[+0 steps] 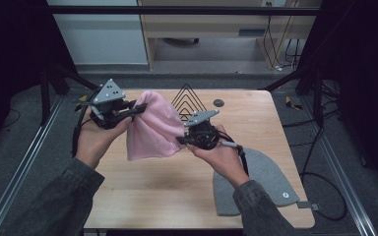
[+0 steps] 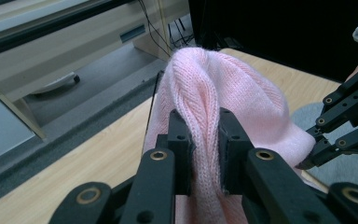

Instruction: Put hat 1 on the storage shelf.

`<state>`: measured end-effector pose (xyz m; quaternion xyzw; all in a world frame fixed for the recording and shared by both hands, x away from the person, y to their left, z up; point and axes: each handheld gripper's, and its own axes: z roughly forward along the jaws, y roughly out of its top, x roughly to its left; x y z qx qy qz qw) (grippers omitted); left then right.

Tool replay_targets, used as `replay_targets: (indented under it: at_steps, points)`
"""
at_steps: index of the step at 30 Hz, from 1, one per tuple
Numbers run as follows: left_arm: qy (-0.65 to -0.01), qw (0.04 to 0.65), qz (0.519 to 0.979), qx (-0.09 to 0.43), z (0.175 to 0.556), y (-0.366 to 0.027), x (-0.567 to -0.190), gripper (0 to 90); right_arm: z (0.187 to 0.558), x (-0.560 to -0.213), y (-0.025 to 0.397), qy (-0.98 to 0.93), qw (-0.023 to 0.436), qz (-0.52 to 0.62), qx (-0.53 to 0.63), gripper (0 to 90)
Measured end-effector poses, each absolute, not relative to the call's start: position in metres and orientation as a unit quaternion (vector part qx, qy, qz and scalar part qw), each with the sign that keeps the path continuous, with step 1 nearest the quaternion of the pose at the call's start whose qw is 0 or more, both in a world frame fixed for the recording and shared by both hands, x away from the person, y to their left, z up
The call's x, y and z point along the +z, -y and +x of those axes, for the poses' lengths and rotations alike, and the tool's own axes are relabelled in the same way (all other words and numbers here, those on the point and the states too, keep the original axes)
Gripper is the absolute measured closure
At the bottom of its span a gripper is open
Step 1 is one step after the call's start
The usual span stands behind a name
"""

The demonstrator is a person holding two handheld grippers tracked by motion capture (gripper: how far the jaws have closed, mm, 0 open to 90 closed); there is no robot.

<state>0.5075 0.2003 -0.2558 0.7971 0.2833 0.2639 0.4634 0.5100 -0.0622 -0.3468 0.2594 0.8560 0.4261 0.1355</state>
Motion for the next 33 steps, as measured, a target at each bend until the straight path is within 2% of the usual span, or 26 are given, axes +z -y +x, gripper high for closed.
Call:
replay_targets:
  at_steps: [9,20,33]
  points:
    - [-0.277,0.477,0.790,0.268,0.530,-0.188,-0.229,77.7,0.533,-0.322,0.070,-0.848,0.132,0.264,0.441,84.2]
    - [-0.298,0.476,0.785,0.261,0.574,-0.181,-0.208,77.7,0.569,-0.289,0.082,-0.829,0.123,0.282,0.466,84.1]
    - [-0.300,0.483,0.776,0.272,0.613,-0.160,-0.199,77.8,0.600,-0.285,0.101,-0.813,0.144,0.313,0.469,84.0]
